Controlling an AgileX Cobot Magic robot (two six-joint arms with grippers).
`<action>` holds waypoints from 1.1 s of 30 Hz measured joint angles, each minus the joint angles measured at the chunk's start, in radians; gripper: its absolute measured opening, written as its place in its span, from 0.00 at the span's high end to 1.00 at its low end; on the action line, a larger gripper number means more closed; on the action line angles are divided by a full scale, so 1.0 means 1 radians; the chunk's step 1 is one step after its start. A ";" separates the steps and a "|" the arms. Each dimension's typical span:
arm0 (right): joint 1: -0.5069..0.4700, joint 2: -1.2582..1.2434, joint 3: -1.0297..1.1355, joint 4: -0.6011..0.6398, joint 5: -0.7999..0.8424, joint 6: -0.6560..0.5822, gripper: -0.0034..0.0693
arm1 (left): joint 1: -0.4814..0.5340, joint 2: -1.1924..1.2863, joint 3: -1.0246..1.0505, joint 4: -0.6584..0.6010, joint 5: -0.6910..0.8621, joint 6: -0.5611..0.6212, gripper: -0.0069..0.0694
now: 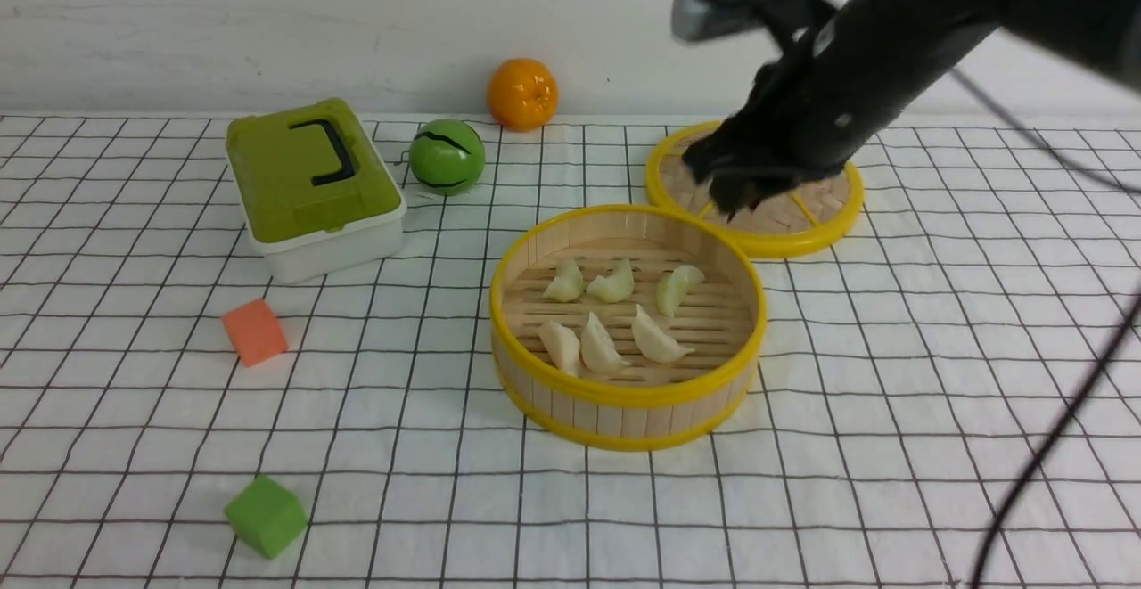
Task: Put the dumplings into the steamer on the table with the white tablecloth.
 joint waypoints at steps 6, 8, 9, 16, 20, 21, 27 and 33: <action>0.000 -0.313 0.072 -0.050 -0.036 -0.060 0.96 | 0.000 0.000 0.000 0.000 0.000 0.000 0.83; 0.000 -0.434 0.147 -0.092 -0.063 -0.061 0.97 | 0.000 0.000 0.000 0.000 0.000 0.000 0.83; 0.000 -0.457 0.164 -0.105 -0.069 -0.061 0.97 | 0.000 0.000 0.000 0.000 0.000 0.000 0.83; 0.000 -0.883 0.688 -0.170 -0.368 0.013 0.97 | 0.000 0.000 0.000 0.000 0.000 0.000 0.82; 0.000 -1.097 1.028 -0.171 -0.607 0.028 0.97 | 0.000 0.000 0.000 0.000 0.000 0.000 0.81; 0.000 -1.147 1.111 -0.173 -0.661 0.030 0.97 | 0.000 0.000 0.000 0.000 0.000 0.000 0.81; 0.000 -1.407 1.506 -0.158 -0.860 0.034 0.96 | 0.000 0.000 0.000 0.000 0.000 0.000 0.80; 0.000 -1.557 1.777 -0.120 -0.880 0.051 0.95 | 0.000 0.000 0.000 0.000 0.000 0.000 0.80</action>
